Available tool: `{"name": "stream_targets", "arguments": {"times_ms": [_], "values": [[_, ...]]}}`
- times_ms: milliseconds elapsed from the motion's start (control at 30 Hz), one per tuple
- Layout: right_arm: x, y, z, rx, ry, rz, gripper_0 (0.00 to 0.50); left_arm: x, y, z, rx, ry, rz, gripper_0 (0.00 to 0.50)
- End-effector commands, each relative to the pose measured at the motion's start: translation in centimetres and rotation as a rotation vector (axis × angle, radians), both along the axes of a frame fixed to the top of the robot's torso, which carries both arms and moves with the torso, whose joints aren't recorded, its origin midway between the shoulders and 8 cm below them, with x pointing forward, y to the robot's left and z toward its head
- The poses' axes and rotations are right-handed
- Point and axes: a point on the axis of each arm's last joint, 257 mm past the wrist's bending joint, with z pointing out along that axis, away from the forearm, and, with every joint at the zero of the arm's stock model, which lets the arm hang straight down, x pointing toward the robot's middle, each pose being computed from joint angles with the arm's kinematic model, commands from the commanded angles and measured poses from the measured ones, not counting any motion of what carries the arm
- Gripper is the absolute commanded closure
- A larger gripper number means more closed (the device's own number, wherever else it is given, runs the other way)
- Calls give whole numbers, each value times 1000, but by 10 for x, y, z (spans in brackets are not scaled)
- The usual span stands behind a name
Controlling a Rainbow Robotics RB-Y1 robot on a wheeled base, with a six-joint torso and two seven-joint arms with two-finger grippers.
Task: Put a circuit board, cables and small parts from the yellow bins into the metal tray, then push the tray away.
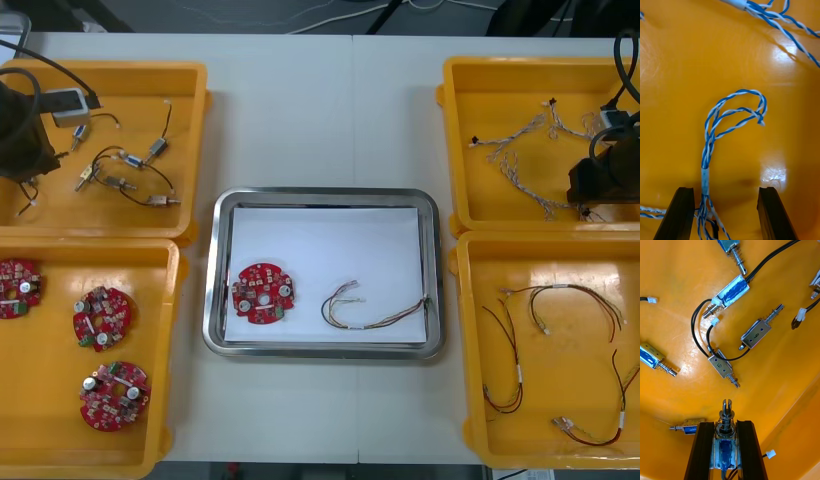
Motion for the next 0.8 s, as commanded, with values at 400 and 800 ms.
{"name": "stream_targets", "arguments": {"times_ms": [400,800], "values": [[21,27,11,13,-47,52,14,-22,-21,75,-71,-33,142,500],[25,28,-2,20,-56,50,62,-34,-67,78,-234,-1,272,500]]}}
